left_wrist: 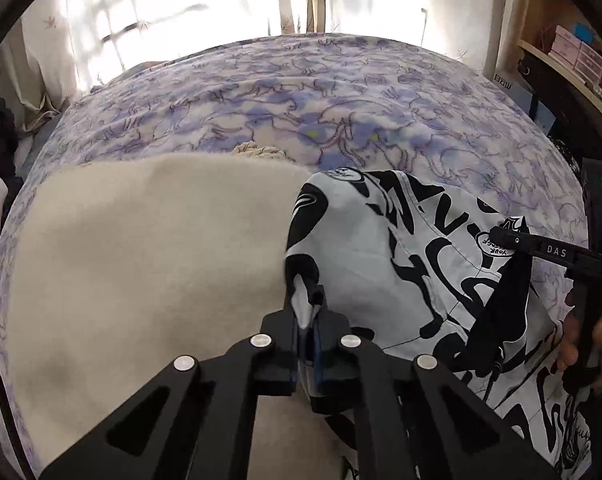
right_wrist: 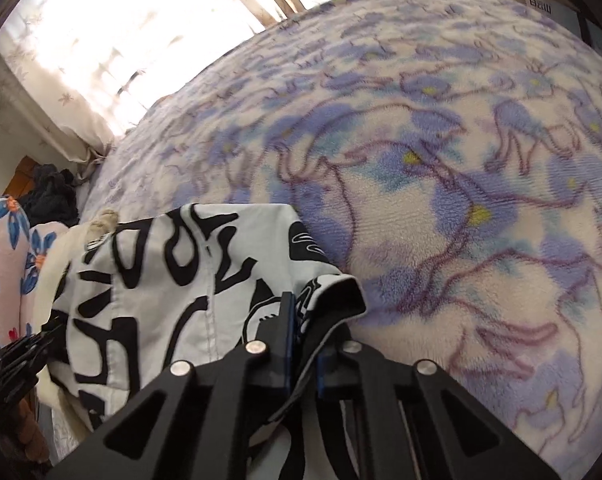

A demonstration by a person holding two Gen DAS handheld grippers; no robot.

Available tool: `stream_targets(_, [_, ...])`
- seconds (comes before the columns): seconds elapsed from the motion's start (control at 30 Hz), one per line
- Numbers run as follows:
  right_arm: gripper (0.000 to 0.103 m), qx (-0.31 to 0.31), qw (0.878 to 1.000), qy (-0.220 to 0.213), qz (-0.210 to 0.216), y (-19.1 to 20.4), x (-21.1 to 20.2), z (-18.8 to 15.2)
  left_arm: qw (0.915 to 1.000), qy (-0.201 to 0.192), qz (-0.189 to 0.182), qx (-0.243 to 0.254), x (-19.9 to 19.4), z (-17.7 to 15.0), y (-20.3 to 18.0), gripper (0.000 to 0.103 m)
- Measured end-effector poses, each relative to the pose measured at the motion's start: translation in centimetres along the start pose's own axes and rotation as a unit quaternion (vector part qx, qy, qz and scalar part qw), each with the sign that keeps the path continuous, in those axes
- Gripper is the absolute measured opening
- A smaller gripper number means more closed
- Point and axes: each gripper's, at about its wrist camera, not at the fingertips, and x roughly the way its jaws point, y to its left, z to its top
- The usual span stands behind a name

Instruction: Fold large clothes

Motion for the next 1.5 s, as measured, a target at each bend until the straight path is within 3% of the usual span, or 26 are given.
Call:
stream_targets(0.2, [0.005, -0.073, 0.992, -0.102, 0.033, 1.5, -11.1, -4.8, 0.9927, -0.107, 0.015, 0.054, -7.5, -4.3, -1.9, 0.002])
stream_targets(0.33, [0.010, -0.156, 0.970, -0.184, -0.003, 2.2, -19.1, -12.5, 0.9709, -0.213, -0.008, 0.108, -13.4, -12.2, -3.3, 0.004])
stream_targets(0.37, [0.020, -0.166, 0.969, -0.185, -0.013, 1.8, -20.3, -14.4, 0.9688, -0.219, -0.002, 0.117, -13.9, -14.3, -3.6, 0.005])
stream_targets(0.4, [0.035, -0.173, 0.967, -0.184, -0.022, 1.4, -21.1, -16.1, 0.9686, -0.216, -0.001, 0.123, -14.2, -16.5, -3.7, 0.005])
stream_targets(0.47, [0.050, -0.187, 0.965, -0.174, -0.061, 0.2, -22.6, -20.1, 0.9718, -0.195, 0.009, 0.133, -14.1, -20.1, -4.0, 0.007])
stream_targets(0.53, [0.050, -0.181, 0.968, -0.146, -0.092, -1.4, -23.3, -23.2, 0.9776, -0.163, 0.012, 0.133, -13.7, -23.4, -3.9, 0.010])
stream_targets(0.6, [0.050, -0.148, 0.978, -0.115, -0.090, -3.1, -23.9, -25.1, 0.9847, -0.124, 0.006, 0.122, -13.6, -25.9, -3.5, 0.010])
stream_targets(0.7, [0.050, -0.078, 0.992, -0.075, -0.062, -5.2, -24.7, -27.3, 0.9922, -0.085, 0.003, 0.091, -14.4, -28.6, -2.7, 0.017])
stream_targets(0.83, [0.050, 0.007, 0.999, -0.041, 0.007, -5.7, -25.6, -28.1, 0.9979, -0.036, -0.045, 0.029, -15.9, -29.6, -1.8, 0.031])
stream_targets(0.87, [0.051, 0.028, 0.999, -0.035, 0.028, -5.6, -25.7, -28.3, 0.9977, -0.024, -0.063, 0.009, -16.3, -29.6, -1.6, 0.045])
stream_targets(0.9, [0.054, 0.050, 0.997, -0.025, 0.054, -5.5, -25.6, -28.3, 0.9962, -0.013, -0.085, -0.011, -16.7, -29.7, -1.4, 0.063])
stream_targets(0.97, [0.062, 0.075, 0.993, -0.015, 0.086, -4.7, -25.7, -28.9, 0.9910, 0.001, -0.126, -0.044, -17.3, -29.7, -1.8, 0.077])
stream_targets(1.07, [0.066, 0.076, 0.992, -0.011, 0.105, -3.0, -25.0, -28.7, 0.9779, 0.019, -0.191, -0.084, -17.1, -28.9, -2.3, 0.077])
stream_targets(1.2, [0.066, 0.095, 0.985, -0.011, 0.144, -1.7, -23.6, -28.1, 0.9613, 0.026, -0.241, -0.132, -15.4, -27.9, -2.0, 0.077])
stream_targets(1.27, [0.066, 0.119, 0.978, -0.009, 0.171, -1.7, -22.6, -27.7, 0.9465, 0.025, -0.276, -0.165, -14.4, -27.3, -1.8, 0.077])
stream_targets(1.37, [0.066, 0.139, 0.975, -0.001, 0.172, -1.7, -21.0, -27.1, 0.9273, 0.019, -0.309, -0.210, -13.2, -26.7, -1.2, 0.077])
stream_targets(1.5, [0.066, 0.164, 0.972, 0.023, 0.164, -1.9, -18.8, -27.0, 0.9248, 0.023, -0.298, -0.236, -11.4, -25.8, -0.7, 0.077])
